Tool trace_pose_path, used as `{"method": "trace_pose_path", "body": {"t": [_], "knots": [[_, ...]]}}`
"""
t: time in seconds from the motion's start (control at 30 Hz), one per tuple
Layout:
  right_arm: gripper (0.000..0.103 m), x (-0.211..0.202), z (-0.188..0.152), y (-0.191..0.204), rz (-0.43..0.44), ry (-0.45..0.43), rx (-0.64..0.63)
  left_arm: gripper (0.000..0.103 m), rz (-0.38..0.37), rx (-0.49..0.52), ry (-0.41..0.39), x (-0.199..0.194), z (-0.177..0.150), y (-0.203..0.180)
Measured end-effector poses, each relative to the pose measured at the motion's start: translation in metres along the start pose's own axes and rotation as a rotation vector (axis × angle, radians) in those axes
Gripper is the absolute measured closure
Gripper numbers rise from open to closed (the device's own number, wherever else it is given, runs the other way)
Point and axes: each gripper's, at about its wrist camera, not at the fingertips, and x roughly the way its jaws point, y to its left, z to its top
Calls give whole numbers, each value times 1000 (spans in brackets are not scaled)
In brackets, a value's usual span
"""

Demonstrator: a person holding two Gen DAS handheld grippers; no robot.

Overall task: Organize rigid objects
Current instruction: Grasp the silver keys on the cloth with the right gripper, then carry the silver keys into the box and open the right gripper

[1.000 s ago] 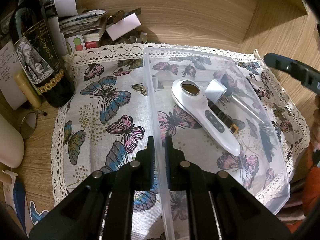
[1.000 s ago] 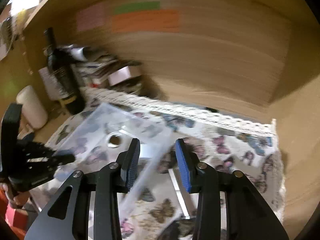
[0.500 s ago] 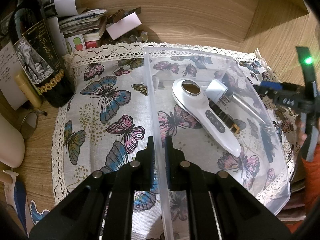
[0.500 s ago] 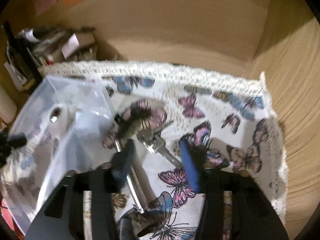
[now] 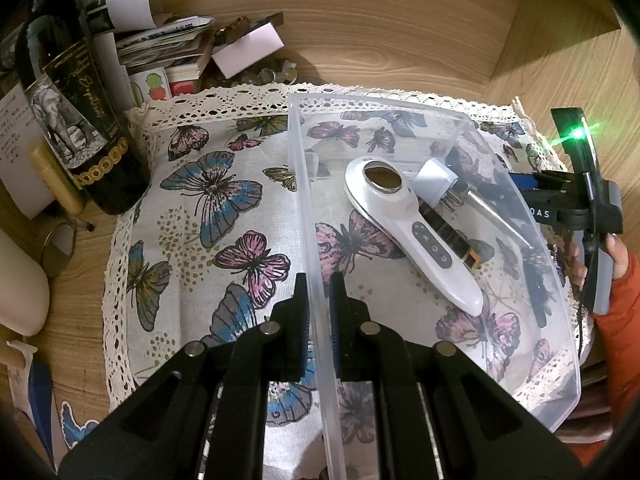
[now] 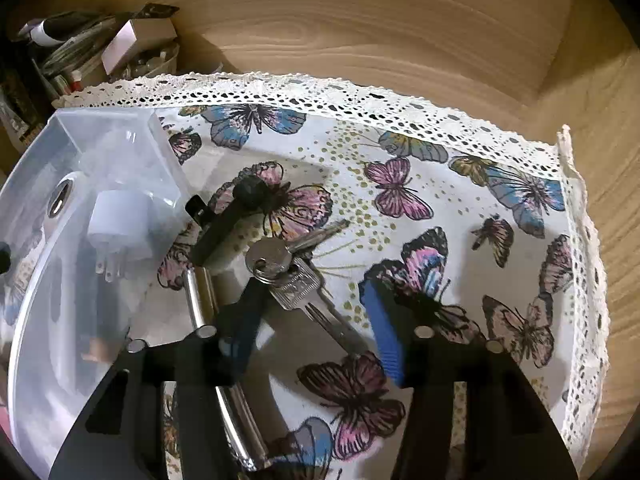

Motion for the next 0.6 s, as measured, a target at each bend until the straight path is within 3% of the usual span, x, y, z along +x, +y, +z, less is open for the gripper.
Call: {"method": "trace_pose_path", "body": {"t": [0.1,0.3,0.6], "knots": [[79,2,3,5,-27,-15,-6,94,1,-3,1,1,0,0],[80,-2,0,3,-45,-40,46,94,-1,-5,2,1,0,0],[81,-64,-4,2,-40,-178,78,94,0,-6,2,2,0,-1]]}}
